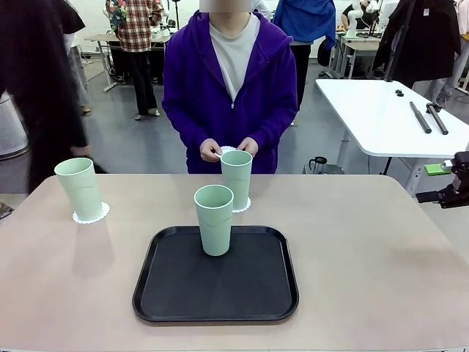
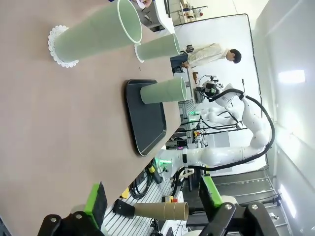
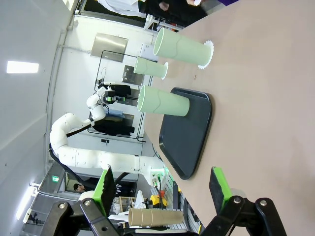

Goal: Place coasters on the table and set cups on them.
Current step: Take one Reusable plastic cup from the Flat Tray and place it on a coaster set by the human.

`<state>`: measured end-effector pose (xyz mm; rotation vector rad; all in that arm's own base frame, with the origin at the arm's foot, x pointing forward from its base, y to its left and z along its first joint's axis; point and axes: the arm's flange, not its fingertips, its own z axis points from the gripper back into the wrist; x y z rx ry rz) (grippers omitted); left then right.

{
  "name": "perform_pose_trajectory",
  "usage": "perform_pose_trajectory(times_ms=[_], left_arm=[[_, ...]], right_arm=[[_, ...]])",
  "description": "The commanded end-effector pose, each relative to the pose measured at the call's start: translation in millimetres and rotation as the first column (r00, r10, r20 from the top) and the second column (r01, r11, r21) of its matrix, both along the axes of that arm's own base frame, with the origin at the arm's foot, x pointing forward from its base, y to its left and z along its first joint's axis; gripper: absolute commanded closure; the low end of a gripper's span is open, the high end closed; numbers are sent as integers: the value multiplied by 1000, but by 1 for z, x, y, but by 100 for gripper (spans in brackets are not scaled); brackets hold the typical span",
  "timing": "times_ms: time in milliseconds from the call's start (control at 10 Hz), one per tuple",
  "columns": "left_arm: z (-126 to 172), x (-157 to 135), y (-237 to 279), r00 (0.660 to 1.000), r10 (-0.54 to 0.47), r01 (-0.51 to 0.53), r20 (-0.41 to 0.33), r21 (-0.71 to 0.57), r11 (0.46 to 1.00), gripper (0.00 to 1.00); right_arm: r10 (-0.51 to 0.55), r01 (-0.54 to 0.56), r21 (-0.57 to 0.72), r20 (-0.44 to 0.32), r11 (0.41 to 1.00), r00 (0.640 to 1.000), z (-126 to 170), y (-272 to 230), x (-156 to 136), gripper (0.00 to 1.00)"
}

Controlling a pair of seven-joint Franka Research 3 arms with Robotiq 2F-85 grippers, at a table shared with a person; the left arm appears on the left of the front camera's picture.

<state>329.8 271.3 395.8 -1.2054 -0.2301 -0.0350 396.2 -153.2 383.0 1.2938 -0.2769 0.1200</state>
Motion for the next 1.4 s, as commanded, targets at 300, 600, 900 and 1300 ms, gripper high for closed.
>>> perform_pose_trajectory(times_ms=[300,600,900,1300], left_arm=[[-1,0,-1,1000,-6,6,3,-1,1000,0],[-1,0,-1,1000,-6,6,3,-1,1000,0],[-1,0,-1,1000,-6,6,3,-1,1000,0],[-1,0,-1,1000,-6,6,3,-1,1000,0]], right_arm=[[3,-3,6,2,1000,1000,1,0,-1,0],[3,-3,6,2,1000,1000,1,0,-1,0],[3,-3,6,2,1000,1000,1,0,-1,0],[3,-3,6,2,1000,1000,1,0,-1,0]])
